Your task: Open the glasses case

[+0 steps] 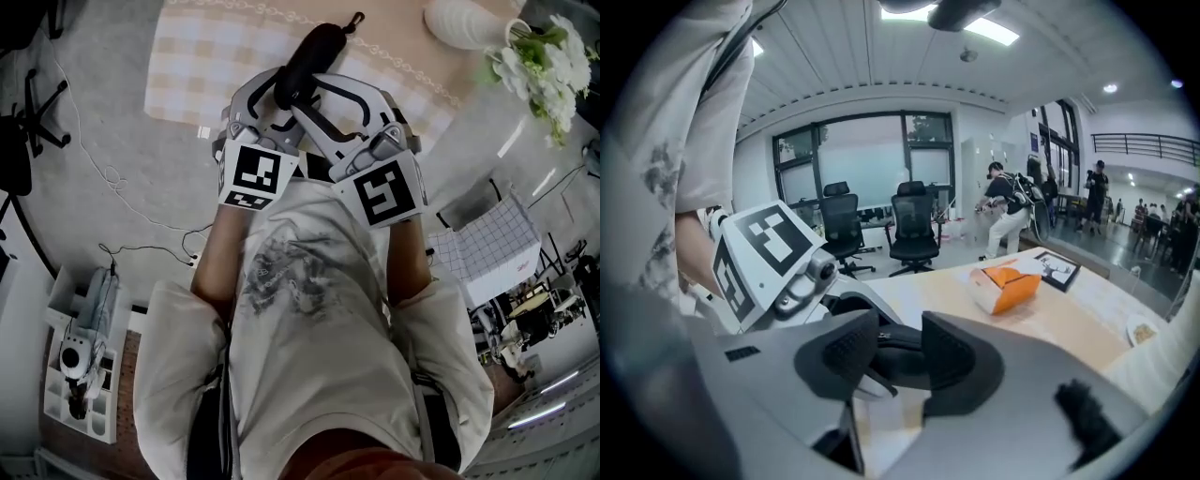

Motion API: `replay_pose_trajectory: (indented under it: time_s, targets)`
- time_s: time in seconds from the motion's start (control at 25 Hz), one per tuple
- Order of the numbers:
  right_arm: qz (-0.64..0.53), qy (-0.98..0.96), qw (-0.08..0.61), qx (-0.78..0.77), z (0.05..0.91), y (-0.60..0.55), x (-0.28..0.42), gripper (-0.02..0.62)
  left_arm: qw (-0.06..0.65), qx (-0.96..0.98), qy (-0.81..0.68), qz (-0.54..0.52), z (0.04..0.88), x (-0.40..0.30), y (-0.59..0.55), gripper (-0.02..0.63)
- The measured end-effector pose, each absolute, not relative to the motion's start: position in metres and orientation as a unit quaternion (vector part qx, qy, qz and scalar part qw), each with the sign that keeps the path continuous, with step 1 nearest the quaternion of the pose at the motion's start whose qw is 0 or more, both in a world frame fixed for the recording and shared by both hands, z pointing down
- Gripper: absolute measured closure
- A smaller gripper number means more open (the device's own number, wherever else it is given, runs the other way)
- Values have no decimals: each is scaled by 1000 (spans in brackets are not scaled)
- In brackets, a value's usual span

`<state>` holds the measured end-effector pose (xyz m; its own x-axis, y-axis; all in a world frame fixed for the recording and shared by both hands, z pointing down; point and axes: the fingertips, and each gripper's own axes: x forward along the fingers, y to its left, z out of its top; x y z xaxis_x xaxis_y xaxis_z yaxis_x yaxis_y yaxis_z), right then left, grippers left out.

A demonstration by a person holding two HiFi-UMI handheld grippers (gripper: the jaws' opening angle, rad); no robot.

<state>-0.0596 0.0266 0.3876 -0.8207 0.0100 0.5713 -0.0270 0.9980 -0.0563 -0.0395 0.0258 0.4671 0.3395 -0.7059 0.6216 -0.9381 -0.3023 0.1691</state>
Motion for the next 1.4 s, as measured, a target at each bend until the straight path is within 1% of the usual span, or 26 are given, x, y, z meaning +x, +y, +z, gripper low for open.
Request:
replay_pose_trajectory:
  time_s: [0.24,0.4,0.84,0.96,1.0,1.04,1.08,1.4]
  targets:
    - [-10,-948,319,-7,393,26,-61,446,267,771,-528,235,464,-37,22,325]
    - [-23,-948,319,-15,392,24,-62,446,280,769,-526,231,463,-35,21,325]
    - [-53,-944,326,-20,391,15,-61,445,279,771,-522,234,460,-32,17,328]
    - [-54,-944,326,-6,392,7,-57,445,278,772,-522,235,460,-31,16,328]
    - [-54,-943,329,3,394,1,-55,451,279,772,-521,236,461,-31,17,328]
    - [-52,-942,331,8,396,-3,-53,472,279,772,-520,236,461,-31,18,328]
    - [-48,-943,331,9,398,-6,-52,474,279,772,-520,236,461,-31,18,328]
    - [-25,-947,320,10,403,-13,-52,468,268,778,-518,233,459,-32,14,328]
